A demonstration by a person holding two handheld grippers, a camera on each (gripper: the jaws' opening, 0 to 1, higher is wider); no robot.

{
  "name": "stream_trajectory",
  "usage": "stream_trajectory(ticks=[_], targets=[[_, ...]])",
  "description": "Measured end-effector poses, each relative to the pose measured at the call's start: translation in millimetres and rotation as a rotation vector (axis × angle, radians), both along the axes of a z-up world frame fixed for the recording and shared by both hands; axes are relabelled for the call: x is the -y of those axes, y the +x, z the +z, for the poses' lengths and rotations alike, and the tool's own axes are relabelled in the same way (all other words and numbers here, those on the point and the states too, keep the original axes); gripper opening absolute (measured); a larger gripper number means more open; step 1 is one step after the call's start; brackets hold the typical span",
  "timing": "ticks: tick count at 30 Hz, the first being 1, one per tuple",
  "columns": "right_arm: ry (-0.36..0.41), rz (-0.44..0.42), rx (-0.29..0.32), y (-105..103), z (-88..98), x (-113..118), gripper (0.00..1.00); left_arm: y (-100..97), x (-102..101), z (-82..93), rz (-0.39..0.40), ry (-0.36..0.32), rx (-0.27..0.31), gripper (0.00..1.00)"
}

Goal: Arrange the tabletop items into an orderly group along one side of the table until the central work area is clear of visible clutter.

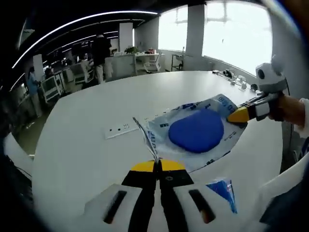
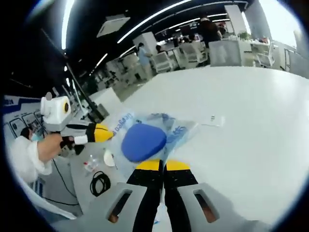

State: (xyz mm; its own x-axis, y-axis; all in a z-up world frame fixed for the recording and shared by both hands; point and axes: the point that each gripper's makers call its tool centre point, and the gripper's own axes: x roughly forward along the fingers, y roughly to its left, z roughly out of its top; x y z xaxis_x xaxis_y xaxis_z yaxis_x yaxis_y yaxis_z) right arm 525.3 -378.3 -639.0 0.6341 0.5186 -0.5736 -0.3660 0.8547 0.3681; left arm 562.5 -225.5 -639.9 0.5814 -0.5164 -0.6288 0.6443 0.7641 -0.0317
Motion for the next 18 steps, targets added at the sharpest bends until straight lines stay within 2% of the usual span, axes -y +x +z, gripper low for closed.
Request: stream_trajectory(ticks=[3,6,11,16,18], targets=[[-0.012,0.012,-0.026,5.7,-18.7,-0.2,0.00,3.6,-2.1,-11.6,-0.010,0.013,-0.021,0.00],[-0.079,0.041,-0.073,8.2,-44.0,3.8,0.00,4.3,-0.8,-33.2,-0.035,0.062,-0.058,0.00],[-0.132,0.066,-0.096,14.1,-69.7,-1.0,0.00,2.4,-2.9,-63.9,-0.112,0.221,-0.050,0.00],[-0.200,0.111,-0.132,14.7,-99.7,-3.3,0.00,5.2,-4.1,-88.7,-0.112,0.249,-0.107,0.00],[-0.222,0.128,-0.135,16.4,-106.1,-2.9,0.00,6.5,-4.0,-95.6,-0.127,0.263,-0.120,0.00]])
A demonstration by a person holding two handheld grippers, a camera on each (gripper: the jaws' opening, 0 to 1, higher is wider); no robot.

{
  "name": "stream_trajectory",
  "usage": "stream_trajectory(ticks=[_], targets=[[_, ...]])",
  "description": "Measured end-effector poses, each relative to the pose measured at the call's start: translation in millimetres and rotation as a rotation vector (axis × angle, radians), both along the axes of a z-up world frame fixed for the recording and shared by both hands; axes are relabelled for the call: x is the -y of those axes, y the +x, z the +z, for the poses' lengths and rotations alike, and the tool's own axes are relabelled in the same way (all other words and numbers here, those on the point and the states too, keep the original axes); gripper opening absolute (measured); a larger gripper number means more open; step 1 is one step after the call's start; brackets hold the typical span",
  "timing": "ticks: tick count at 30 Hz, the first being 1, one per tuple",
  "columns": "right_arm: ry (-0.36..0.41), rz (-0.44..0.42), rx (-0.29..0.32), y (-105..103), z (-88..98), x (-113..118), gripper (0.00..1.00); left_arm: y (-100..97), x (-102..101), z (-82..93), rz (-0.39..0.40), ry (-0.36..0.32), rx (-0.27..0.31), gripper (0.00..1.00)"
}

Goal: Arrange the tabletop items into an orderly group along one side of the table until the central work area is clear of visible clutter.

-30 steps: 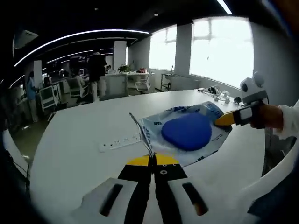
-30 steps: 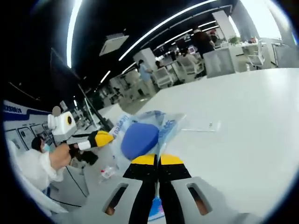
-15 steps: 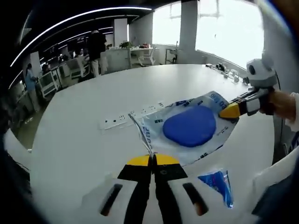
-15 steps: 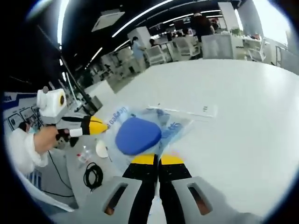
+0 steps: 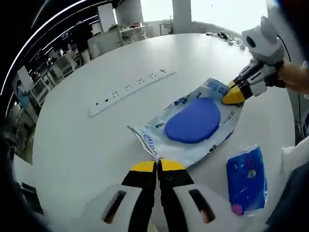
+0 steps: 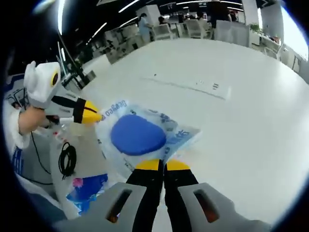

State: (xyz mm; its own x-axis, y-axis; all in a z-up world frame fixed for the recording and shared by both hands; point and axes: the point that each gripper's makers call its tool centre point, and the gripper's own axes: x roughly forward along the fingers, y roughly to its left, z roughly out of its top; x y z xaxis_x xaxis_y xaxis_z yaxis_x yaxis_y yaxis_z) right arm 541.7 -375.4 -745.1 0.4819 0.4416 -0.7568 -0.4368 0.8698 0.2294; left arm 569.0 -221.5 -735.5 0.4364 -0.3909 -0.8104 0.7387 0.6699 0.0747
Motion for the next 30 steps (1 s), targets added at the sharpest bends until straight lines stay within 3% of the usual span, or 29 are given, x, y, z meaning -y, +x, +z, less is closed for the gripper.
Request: stream_trajectory(ticks=[9,15,23,30], targets=[[0.016,-0.007,-0.063,0.0,-17.6,1.6,0.00,-8.3,-3.8,-23.4,-0.066,0.093,-0.026,0.00],[0.030,-0.029,-0.087,-1.5,-21.1,3.0,0.00,-6.1,-6.4,-26.9,-0.010,0.042,-0.060,0.00],[0.018,-0.006,-0.058,-1.8,-21.7,2.0,0.00,-7.2,-6.2,-28.8,-0.004,0.033,-0.036,0.00],[0.008,-0.011,-0.071,-1.2,-22.1,2.1,0.00,-6.7,-5.8,-29.2,0.018,0.029,-0.039,0.00]])
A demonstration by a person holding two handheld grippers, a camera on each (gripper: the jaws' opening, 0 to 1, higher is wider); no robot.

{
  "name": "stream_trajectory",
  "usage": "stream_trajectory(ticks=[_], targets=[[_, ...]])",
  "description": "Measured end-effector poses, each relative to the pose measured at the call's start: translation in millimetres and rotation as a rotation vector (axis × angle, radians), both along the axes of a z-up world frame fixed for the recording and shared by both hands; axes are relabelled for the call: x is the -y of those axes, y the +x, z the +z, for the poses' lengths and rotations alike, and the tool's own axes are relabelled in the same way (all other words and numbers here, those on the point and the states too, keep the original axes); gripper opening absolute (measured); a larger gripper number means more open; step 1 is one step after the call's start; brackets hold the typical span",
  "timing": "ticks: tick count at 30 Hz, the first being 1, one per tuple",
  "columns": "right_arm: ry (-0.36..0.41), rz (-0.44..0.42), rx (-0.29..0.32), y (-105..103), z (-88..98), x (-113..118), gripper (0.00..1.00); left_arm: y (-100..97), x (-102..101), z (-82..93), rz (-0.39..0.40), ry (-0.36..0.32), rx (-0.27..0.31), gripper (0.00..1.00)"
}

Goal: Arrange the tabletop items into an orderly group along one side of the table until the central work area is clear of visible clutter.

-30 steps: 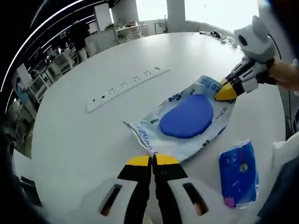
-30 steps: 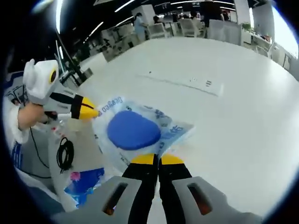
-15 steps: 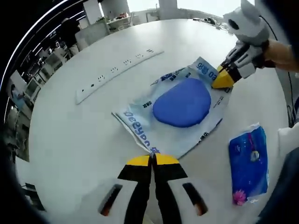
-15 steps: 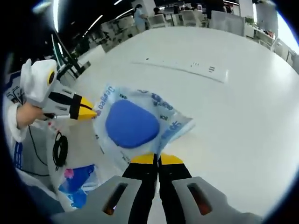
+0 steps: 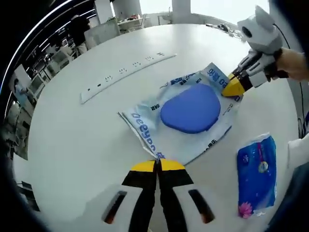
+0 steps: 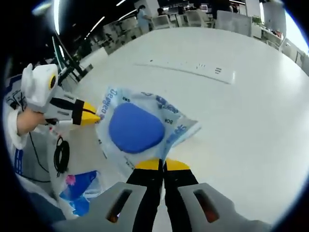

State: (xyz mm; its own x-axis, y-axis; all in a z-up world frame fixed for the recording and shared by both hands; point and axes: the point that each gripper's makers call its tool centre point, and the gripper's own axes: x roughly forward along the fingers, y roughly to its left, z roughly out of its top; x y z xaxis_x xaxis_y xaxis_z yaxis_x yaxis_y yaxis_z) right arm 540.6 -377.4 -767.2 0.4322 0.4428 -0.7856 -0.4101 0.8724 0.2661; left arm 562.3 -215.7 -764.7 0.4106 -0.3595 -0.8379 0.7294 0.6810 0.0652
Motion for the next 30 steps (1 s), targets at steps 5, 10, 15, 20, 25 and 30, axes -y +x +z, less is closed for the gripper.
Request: stream_trajectory(ticks=[5,10,15,20,25,30], targets=[[0.011,-0.019,-0.007,-0.2,0.3,0.2,0.00,-0.8,0.5,-0.2,0.011,0.010,0.010,0.00],[-0.087,0.007,0.067,1.1,9.2,6.3,0.19,0.4,-0.5,-0.3,0.051,-0.004,-0.009,0.00],[-0.063,-0.012,0.121,-4.8,29.4,10.6,0.23,-0.8,0.6,-0.9,0.041,0.017,0.005,0.00],[-0.080,-0.052,0.169,-16.9,42.7,18.1,0.28,-0.7,-0.5,-0.2,0.050,0.023,0.013,0.00],[0.000,-0.120,0.227,-25.2,61.5,12.1,0.27,-0.9,-0.6,-0.4,0.053,0.022,0.004,0.00],[0.029,-0.128,0.225,-38.7,65.0,6.9,0.26,-0.4,-0.3,-0.4,0.049,0.030,-0.001,0.00]])
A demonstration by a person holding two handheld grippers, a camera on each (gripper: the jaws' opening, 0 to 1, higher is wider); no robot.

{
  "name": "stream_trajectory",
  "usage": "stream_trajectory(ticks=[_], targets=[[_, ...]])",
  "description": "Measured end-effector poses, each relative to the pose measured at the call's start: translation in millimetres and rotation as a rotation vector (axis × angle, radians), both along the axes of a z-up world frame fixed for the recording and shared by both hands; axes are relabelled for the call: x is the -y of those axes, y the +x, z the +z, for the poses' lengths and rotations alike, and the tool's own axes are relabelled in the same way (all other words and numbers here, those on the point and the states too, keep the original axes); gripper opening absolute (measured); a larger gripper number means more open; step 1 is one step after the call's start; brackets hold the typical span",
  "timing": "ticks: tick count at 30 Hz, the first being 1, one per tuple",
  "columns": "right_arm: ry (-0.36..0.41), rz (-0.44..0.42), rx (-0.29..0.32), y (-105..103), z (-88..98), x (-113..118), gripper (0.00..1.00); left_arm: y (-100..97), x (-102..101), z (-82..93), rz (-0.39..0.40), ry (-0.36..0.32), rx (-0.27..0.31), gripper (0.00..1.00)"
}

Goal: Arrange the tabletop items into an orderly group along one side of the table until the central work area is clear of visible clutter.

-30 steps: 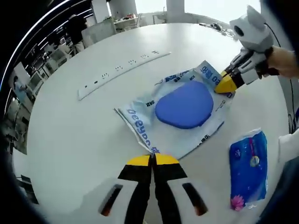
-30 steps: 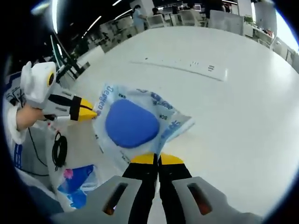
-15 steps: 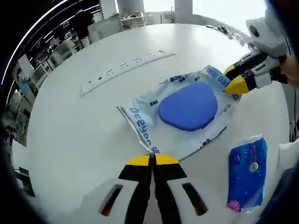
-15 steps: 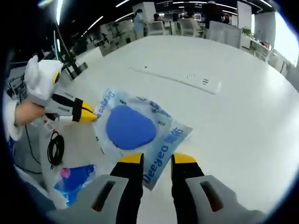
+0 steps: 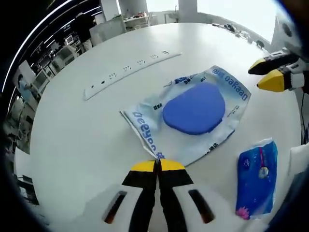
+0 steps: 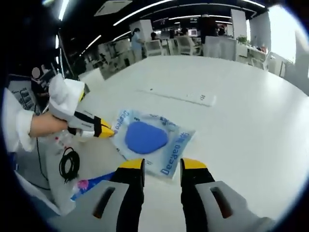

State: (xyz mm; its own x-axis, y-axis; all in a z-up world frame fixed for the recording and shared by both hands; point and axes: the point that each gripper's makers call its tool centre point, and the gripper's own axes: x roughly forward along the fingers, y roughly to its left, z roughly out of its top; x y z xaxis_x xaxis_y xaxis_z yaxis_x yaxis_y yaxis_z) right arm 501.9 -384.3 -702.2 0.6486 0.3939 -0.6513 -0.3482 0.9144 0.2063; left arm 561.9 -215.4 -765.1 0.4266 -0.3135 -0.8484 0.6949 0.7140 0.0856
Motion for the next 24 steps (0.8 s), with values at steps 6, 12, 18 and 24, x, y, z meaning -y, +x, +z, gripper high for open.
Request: stream_trajectory(ticks=[6,12,18,24], targets=[[0.047,-0.030,-0.010,-14.7,2.3,-0.9,0.25,0.7,-1.1,0.9,0.032,-0.024,-0.012,0.00],[0.082,-0.063,-0.031,-20.9,-1.3,7.6,0.24,8.1,-6.7,11.8,0.076,-0.030,0.031,0.12],[0.139,-0.049,-0.026,-21.2,4.5,0.8,0.28,22.2,-8.1,34.6,0.106,-0.049,0.135,0.61],[0.200,-0.018,-0.025,-24.6,5.7,-16.1,0.37,18.6,-7.4,46.6,0.134,-0.080,0.154,0.96]])
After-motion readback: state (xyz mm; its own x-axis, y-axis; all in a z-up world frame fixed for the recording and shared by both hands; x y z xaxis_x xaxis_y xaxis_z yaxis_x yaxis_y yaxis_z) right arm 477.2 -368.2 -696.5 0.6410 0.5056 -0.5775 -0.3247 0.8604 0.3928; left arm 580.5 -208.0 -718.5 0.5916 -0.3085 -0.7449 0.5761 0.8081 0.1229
